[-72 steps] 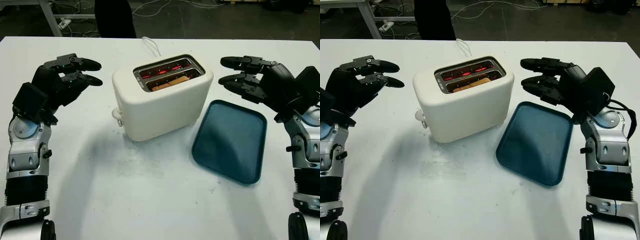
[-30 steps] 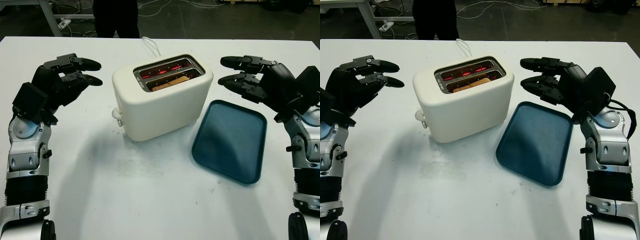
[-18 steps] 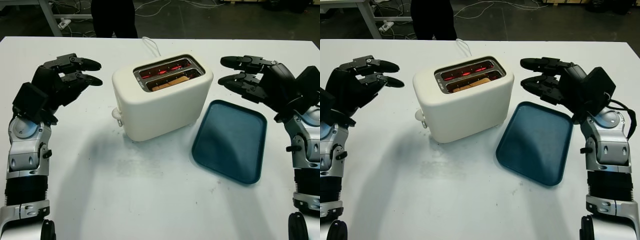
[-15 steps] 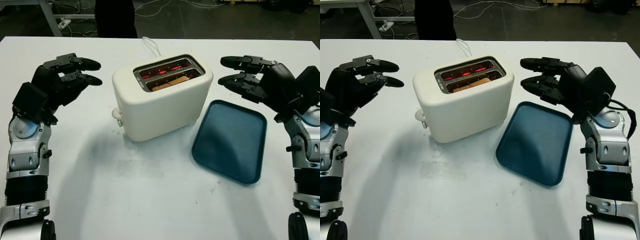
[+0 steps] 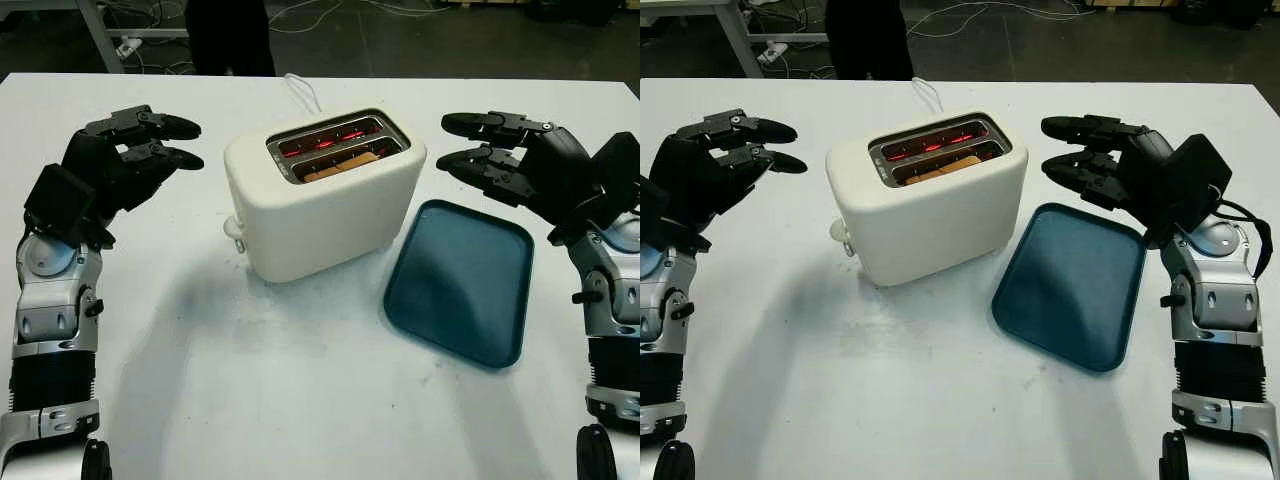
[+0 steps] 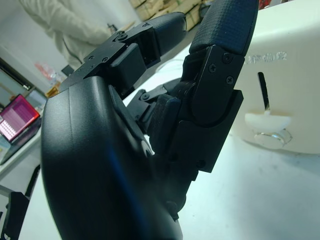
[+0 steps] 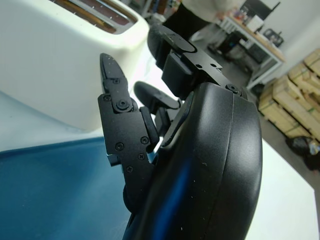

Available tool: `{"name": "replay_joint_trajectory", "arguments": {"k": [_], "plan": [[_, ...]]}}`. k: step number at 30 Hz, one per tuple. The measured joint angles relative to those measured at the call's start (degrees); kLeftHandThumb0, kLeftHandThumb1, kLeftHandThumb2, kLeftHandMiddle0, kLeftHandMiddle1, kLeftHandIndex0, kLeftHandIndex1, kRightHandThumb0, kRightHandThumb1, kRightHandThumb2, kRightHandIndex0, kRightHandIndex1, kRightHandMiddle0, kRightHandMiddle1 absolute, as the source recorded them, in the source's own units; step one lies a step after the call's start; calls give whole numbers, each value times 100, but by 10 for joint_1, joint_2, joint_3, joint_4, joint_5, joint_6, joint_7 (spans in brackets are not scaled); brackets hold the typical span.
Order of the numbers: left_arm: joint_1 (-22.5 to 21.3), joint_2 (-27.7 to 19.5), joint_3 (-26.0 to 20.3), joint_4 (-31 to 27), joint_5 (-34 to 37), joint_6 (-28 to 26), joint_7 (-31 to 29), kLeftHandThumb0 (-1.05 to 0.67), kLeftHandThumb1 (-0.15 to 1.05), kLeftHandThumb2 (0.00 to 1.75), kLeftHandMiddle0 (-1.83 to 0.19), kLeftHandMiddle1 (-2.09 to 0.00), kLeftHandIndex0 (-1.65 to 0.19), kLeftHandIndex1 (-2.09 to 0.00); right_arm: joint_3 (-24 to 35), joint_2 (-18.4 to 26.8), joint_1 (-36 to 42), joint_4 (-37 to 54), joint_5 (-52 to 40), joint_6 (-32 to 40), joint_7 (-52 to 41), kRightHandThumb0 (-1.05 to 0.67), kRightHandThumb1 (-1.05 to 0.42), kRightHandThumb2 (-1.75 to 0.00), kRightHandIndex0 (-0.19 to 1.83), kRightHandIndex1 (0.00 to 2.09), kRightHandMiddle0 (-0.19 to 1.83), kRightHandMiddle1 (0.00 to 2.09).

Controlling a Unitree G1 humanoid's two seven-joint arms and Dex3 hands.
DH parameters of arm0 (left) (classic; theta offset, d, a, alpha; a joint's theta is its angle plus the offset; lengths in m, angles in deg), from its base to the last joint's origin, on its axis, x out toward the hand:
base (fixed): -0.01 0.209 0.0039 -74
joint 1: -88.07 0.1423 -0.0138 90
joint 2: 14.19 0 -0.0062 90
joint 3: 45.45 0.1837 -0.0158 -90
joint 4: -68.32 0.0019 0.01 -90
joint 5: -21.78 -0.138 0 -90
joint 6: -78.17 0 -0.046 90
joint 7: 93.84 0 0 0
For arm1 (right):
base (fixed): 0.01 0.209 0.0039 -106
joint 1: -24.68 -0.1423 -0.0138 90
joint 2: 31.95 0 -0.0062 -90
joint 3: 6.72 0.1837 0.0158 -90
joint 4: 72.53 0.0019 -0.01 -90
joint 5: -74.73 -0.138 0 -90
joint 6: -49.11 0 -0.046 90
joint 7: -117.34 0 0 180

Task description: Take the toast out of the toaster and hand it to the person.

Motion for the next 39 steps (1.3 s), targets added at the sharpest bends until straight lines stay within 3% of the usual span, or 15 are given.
{"name": "replay_joint_trajectory", "arguments": {"k": [21,27,39], "plan": [[1,0,-2,0,0,-5,12,-105,88,0,-85,-75,-86,-62,0,-3,0,-10,12,-14,21,-20,-92,-3,41,79,70,3],[2,2,-3,-1,0,-7,12,-105,87,0,-98,-57,-109,-34,0,-3,0,-9,10,-11,25,-20,-92,-2,40,79,69,2],[2,13,-6,0,0,-4,12,-105,87,0,-100,-52,-111,-23,0,-2,0,-8,10,-10,17,-16,-92,-7,38,78,67,1]]}}
